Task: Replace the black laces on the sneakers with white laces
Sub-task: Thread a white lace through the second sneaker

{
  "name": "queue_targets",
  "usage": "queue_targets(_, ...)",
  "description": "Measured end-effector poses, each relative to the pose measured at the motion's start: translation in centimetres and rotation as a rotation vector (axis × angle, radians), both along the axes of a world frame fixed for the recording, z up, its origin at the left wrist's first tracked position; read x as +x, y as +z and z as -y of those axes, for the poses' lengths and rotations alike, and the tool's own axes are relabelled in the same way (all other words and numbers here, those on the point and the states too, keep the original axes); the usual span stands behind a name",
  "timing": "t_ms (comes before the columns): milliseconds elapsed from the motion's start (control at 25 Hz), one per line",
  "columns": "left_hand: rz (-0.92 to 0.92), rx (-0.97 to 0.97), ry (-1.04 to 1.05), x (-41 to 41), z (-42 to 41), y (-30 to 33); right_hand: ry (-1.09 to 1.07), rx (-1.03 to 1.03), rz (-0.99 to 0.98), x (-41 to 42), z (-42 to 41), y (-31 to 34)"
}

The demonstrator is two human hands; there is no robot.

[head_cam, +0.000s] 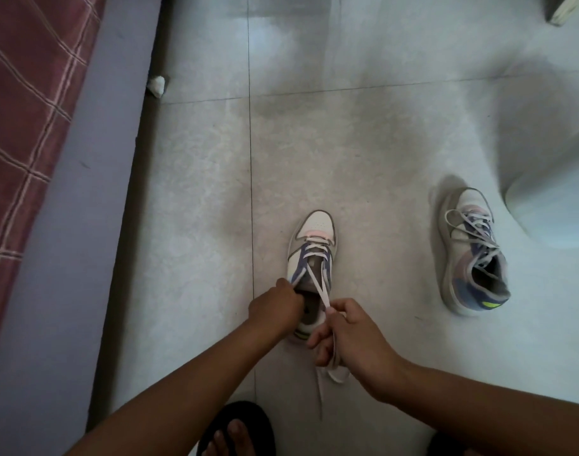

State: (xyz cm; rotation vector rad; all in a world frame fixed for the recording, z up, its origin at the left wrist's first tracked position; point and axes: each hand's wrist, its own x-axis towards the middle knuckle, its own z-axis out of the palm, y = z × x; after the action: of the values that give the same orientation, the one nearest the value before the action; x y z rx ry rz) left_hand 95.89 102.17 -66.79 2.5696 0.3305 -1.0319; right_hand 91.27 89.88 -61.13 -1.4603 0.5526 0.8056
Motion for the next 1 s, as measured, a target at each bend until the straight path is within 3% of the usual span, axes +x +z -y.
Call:
queue_targets(80, 0.154, -0.047, 0.039, -0.2, -0.3, 0.9, 0.007, 0.028, 0.031, 0.0, 0.3, 0.5)
queue_targets(160, 0.212, -0.225, 0.189, -0.2, -0.3, 2.0, 0.06, 0.075, 0.061, 0.1, 0.8, 0.9)
queue_targets(280, -0.052, -0.563, 0.439, -0.3, 0.1, 3.4, 0.269, -0.018, 0.149, 0.8, 1.5, 1.0)
queue_targets(360, -0.106, -0.696, 0.607, -0.3, 0.1, 3.8, 0.344, -0.172, 0.17, 1.9, 2.0, 0.3)
queue_targets(520, -0.119, -0.763, 0.638, -1.1, -0.3, 4.2, 0.032, -0.116, -0.104, 4.8, 2.6, -1.7)
queue_targets(600, -0.144, -0.788, 0.603, -1.4, -0.7, 4.5, 0.232, -0.381, 0.22, 5.7, 2.6, -3.2)
queue_targets(680, -0.122, -0.761, 0.556, -1.3, -1.1, 5.0, 0.597, -0.707, 0.663, 6.7, 2.7, -4.0)
queue_targets(720, -0.088, -0.722, 0.503, -1.2, -1.4, 5.2, 0.769, -0.765, 0.765, 7.5, 2.8, -4.1)
queue_targets(880, 0.047, -0.65, 0.346, 0.4, -2.6, 6.6, 1.057, -0.75, 0.785, 10.6, 2.4, -4.1)
queue_targets(1000, 0.178, -0.628, 0.448, 3.1, -4.8, 6.7, 0.994, -0.523, 0.783, 11.6, 2.8, -3.6)
